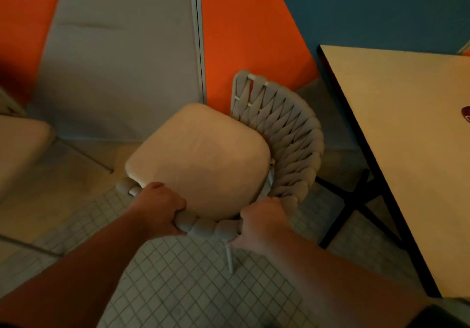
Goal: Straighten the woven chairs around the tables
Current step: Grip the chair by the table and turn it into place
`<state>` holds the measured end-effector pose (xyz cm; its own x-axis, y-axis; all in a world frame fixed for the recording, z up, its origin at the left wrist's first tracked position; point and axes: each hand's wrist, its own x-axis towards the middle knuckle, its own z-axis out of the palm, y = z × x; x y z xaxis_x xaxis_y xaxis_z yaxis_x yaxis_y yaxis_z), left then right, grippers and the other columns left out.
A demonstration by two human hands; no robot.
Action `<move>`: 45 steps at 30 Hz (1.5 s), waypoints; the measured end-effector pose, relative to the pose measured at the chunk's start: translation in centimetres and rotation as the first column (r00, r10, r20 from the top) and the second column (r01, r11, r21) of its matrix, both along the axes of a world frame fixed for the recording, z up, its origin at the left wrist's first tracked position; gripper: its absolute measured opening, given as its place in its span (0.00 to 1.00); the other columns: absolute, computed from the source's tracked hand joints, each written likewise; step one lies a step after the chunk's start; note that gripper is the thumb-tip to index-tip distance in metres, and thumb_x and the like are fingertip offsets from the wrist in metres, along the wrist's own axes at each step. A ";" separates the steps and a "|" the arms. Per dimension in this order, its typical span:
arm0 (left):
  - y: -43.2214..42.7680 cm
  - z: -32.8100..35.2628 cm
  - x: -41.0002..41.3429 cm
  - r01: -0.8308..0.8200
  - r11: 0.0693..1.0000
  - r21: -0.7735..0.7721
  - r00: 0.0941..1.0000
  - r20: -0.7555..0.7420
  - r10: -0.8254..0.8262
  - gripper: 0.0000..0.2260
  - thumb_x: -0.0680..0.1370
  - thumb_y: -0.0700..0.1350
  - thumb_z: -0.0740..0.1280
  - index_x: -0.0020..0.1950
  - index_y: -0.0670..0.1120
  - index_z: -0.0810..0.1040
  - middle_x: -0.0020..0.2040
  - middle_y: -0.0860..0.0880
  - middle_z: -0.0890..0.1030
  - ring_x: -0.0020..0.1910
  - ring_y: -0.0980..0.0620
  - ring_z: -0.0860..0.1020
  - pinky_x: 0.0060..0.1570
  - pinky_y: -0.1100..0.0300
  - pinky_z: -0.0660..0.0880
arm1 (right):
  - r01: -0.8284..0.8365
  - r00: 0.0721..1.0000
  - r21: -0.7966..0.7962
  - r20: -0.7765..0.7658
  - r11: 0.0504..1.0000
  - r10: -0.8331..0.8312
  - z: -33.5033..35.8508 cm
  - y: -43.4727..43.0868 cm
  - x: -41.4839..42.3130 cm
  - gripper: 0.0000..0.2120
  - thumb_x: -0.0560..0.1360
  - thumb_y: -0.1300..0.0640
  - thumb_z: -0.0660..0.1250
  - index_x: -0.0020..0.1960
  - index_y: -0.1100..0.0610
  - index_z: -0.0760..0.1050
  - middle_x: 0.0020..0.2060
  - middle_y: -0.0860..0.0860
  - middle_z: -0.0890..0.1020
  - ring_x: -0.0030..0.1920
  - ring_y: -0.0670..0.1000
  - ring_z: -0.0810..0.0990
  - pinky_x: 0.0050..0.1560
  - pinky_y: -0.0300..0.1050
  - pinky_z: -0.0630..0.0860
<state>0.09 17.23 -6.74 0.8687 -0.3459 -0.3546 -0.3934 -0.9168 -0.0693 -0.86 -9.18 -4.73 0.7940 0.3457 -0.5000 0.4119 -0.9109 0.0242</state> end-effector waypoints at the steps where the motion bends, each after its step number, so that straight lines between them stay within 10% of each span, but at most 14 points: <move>1: 0.8 -0.1 -0.1 -0.004 1.000 0.004 1.000 -0.013 0.004 0.24 0.62 0.72 0.65 0.51 0.59 0.79 0.49 0.61 0.80 0.57 0.59 0.76 0.70 0.53 0.59 | 0.011 1.000 0.005 -0.009 1.000 -0.011 0.1 0.7 -0.4 0.31 0.64 0.20 0.65 0.44 0.48 0.72 0.40 0.50 0.74 0.52 0.58 0.74 0.56 0.56 0.68; 7: 1.6 1.4 -1.7 -0.177 0.982 0.062 0.977 -0.106 0.183 0.31 0.62 0.72 0.68 0.63 0.63 0.75 0.68 0.60 0.72 0.77 0.52 0.60 0.75 0.37 0.44 | 0.043 0.998 0.073 -0.053 0.996 -0.039 0.4 2.4 -1.3 0.34 0.60 0.18 0.65 0.41 0.49 0.72 0.38 0.48 0.74 0.52 0.57 0.74 0.58 0.58 0.69; 9: 0.5 1.9 -3.3 -0.424 0.892 -0.156 0.903 -0.147 0.404 0.41 0.58 0.74 0.64 0.72 0.67 0.66 0.80 0.51 0.55 0.80 0.44 0.47 0.74 0.35 0.42 | 0.077 0.995 0.208 -0.078 0.975 -0.062 0.5 1.5 -1.2 0.40 0.54 0.12 0.59 0.40 0.49 0.72 0.39 0.47 0.74 0.50 0.55 0.74 0.55 0.57 0.71; 13: -4.6 2.9 -5.8 -0.761 0.196 -0.618 0.391 -0.197 0.899 0.49 0.68 0.64 0.73 0.80 0.62 0.46 0.82 0.44 0.40 0.80 0.40 0.42 0.75 0.34 0.46 | 0.270 0.949 0.506 0.005 0.820 -0.315 0.9 -1.6 1.4 0.36 0.68 0.24 0.65 0.61 0.51 0.77 0.58 0.50 0.77 0.63 0.55 0.73 0.62 0.55 0.73; 16: -8.5 3.0 -4.7 -0.741 -0.419 -0.525 -0.096 -0.534 0.840 0.58 0.67 0.54 0.80 0.81 0.54 0.40 0.82 0.41 0.42 0.79 0.34 0.51 0.73 0.33 0.59 | 0.343 0.862 0.474 0.185 0.811 -0.472 0.5 -4.7 6.3 0.36 0.68 0.32 0.68 0.68 0.51 0.73 0.65 0.54 0.75 0.69 0.60 0.70 0.67 0.61 0.70; 18: -10.1 1.9 -3.7 -0.676 -0.582 -0.452 -0.198 -0.650 0.734 0.58 0.68 0.49 0.80 0.81 0.51 0.38 0.81 0.38 0.47 0.75 0.31 0.61 0.68 0.35 0.67 | 0.468 0.791 0.429 0.187 0.772 -0.583 0.1 -6.5 9.2 0.41 0.68 0.32 0.69 0.74 0.52 0.67 0.72 0.57 0.69 0.75 0.63 0.63 0.72 0.63 0.66; 27: -11.7 -1.6 -3.6 -0.586 -0.510 -0.629 -0.175 -0.516 0.838 0.46 0.71 0.36 0.71 0.81 0.49 0.46 0.75 0.34 0.64 0.68 0.32 0.71 0.60 0.36 0.75 | 0.769 0.579 0.356 -0.037 0.530 -0.815 -1.7 -9.4 13.1 0.39 0.80 0.56 0.64 0.83 0.48 0.45 0.81 0.57 0.39 0.74 0.64 0.64 0.65 0.55 0.72; 34: -11.3 -0.4 -4.0 -0.626 -0.472 -0.620 -0.133 -0.512 0.849 0.48 0.72 0.36 0.70 0.82 0.50 0.40 0.75 0.36 0.64 0.68 0.33 0.71 0.60 0.38 0.75 | 0.726 0.643 0.312 0.005 0.613 -0.765 -1.2 -9.5 12.4 0.36 0.81 0.60 0.63 0.83 0.56 0.47 0.79 0.60 0.48 0.76 0.64 0.59 0.67 0.56 0.71; 45: -5.8 0.0 -4.9 -0.743 -0.317 -0.589 0.000 -0.473 0.881 0.47 0.71 0.38 0.70 0.80 0.52 0.44 0.71 0.36 0.69 0.63 0.33 0.75 0.52 0.40 0.79 | 0.847 0.482 0.322 -0.131 0.423 -0.866 -1.1 -7.2 6.2 0.43 0.79 0.53 0.69 0.83 0.54 0.44 0.79 0.61 0.43 0.70 0.65 0.65 0.66 0.55 0.72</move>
<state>-4.86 11.44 -6.70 0.4942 0.7501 -0.4395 0.7277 -0.0804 0.6811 5.33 -16.38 -5.85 0.7873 -0.4084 -0.4619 -0.5785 -0.7485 -0.3242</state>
